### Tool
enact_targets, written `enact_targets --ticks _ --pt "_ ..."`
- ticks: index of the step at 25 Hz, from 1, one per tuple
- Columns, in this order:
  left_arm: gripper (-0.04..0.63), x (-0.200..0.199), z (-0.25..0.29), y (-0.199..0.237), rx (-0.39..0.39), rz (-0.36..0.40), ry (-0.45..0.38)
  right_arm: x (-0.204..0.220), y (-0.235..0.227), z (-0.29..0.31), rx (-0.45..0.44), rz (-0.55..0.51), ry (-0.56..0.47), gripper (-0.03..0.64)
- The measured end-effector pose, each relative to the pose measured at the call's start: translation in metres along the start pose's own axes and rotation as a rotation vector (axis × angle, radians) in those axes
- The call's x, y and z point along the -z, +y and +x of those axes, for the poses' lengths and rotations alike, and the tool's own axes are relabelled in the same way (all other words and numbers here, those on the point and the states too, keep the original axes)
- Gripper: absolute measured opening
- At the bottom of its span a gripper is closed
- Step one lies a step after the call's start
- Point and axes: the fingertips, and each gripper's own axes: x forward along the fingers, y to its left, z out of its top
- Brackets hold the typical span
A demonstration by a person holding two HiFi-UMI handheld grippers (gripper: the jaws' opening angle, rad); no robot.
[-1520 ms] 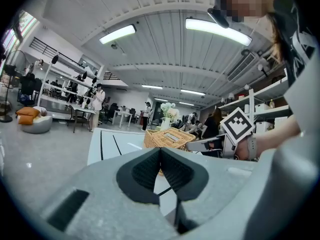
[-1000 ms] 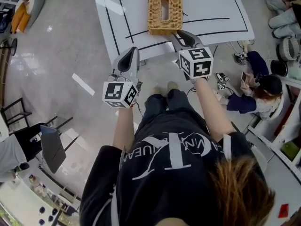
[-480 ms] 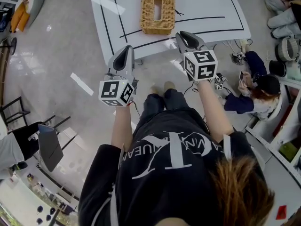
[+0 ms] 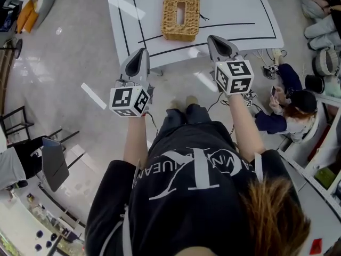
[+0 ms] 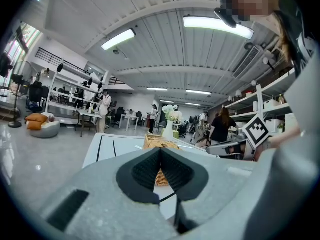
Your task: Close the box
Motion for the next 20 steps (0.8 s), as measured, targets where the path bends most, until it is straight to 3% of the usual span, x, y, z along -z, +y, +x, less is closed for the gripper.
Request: enact_targets --ticks 8,20 --pt "0.008 -0.015 -0.006 0.016 -0.048 0.011 -0.021 -0.023 -0.004 -0.013 0.01 -0.022 -0.072 -0.002" --pt "0.008 -0.042 -0.008 0.02 -0.062 0.042 -0.08 -0.048 -0.018 -0.033 0.017 -0.031 -0.165 -0.002"
